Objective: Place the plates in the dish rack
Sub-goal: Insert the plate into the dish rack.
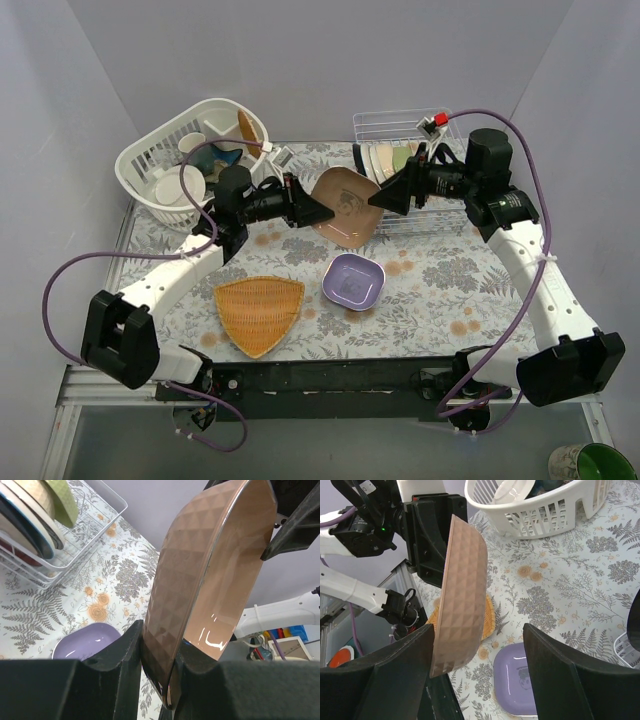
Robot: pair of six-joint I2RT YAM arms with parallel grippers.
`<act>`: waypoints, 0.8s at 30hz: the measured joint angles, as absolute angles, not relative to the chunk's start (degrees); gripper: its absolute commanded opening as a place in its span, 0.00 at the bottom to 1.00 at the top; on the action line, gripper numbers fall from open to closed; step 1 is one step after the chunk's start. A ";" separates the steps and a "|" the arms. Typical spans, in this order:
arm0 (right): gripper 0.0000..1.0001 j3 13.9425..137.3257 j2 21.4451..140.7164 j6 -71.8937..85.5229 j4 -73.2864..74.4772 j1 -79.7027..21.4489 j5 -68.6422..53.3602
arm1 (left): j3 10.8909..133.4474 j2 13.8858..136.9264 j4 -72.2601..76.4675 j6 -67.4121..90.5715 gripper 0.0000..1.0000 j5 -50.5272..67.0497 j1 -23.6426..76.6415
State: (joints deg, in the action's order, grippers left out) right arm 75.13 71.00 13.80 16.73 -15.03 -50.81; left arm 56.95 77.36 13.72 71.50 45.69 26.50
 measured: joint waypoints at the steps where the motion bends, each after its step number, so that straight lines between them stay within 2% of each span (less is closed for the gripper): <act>1: 0.76 75.05 71.07 13.82 16.71 -15.03 -51.07 | 57.45 77.78 13.69 71.42 0.00 45.65 26.92; 2: 0.74 74.94 71.18 13.87 16.43 -15.03 -51.35 | 58.06 78.39 13.69 71.31 0.00 45.65 27.51; 4: 0.62 74.70 71.31 14.00 16.12 -15.03 -51.90 | 59.13 79.44 13.67 71.13 0.00 45.47 28.80; 5: 0.54 74.50 71.35 14.09 15.92 -15.05 -52.38 | 59.66 79.92 13.63 70.91 0.00 45.23 29.41; 7: 0.44 74.30 71.35 14.55 15.88 -15.14 -53.23 | 60.60 81.03 13.58 70.70 0.00 44.56 30.41; 8: 0.34 74.26 71.35 14.72 15.81 -15.20 -53.45 | 60.97 81.56 13.56 70.65 0.00 44.16 30.79; 14: 0.03 74.00 72.01 15.29 15.94 -14.44 -51.00 | 62.15 82.50 13.28 69.14 0.00 42.48 31.27; 15: 0.01 74.00 72.01 15.27 15.86 -14.46 -50.92 | 62.37 82.67 13.15 68.93 0.04 42.41 31.27; 16: 0.01 74.00 72.01 15.29 15.75 -14.37 -50.87 | 62.76 82.87 12.86 68.75 0.20 42.37 31.27; 18: 0.01 74.00 72.01 15.29 15.49 -14.35 -50.59 | 63.42 83.13 12.16 68.36 0.36 42.11 31.27; 19: 0.01 74.00 72.01 15.27 15.33 -14.35 -50.37 | 63.68 83.13 11.92 68.27 0.58 42.04 31.27; 21: 0.01 74.00 72.03 15.20 15.27 -14.44 -50.72 | 64.47 83.13 11.75 67.92 0.68 41.95 31.42; 22: 0.01 74.00 72.03 15.22 15.27 -14.63 -51.11 | 64.99 83.13 11.42 67.94 0.76 41.52 31.53; 24: 0.01 74.00 72.03 15.00 15.35 -15.03 -51.27 | 65.78 83.13 10.98 67.92 0.83 40.82 31.75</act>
State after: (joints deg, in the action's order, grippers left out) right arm 74.00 72.03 15.00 15.35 -15.03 -51.27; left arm 65.78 83.13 10.98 67.92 40.82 31.75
